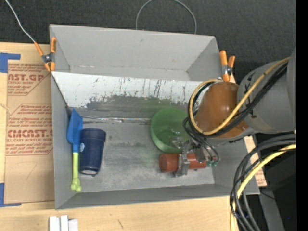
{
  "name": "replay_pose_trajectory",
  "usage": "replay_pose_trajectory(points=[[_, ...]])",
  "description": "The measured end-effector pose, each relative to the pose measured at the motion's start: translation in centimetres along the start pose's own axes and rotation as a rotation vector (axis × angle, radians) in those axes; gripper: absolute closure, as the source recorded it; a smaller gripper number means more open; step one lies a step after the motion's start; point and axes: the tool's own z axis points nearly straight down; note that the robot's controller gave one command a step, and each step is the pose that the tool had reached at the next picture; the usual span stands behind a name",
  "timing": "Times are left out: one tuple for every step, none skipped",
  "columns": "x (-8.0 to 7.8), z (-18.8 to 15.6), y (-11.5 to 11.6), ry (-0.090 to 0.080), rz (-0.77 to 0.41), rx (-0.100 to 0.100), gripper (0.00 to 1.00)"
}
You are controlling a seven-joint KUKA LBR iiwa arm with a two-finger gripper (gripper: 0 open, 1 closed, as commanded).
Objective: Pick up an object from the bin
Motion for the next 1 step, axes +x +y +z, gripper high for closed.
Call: replay_pose_trajectory(points=[[0.0,0.0,0.0,0.0,0.0,0.0,1.0]])
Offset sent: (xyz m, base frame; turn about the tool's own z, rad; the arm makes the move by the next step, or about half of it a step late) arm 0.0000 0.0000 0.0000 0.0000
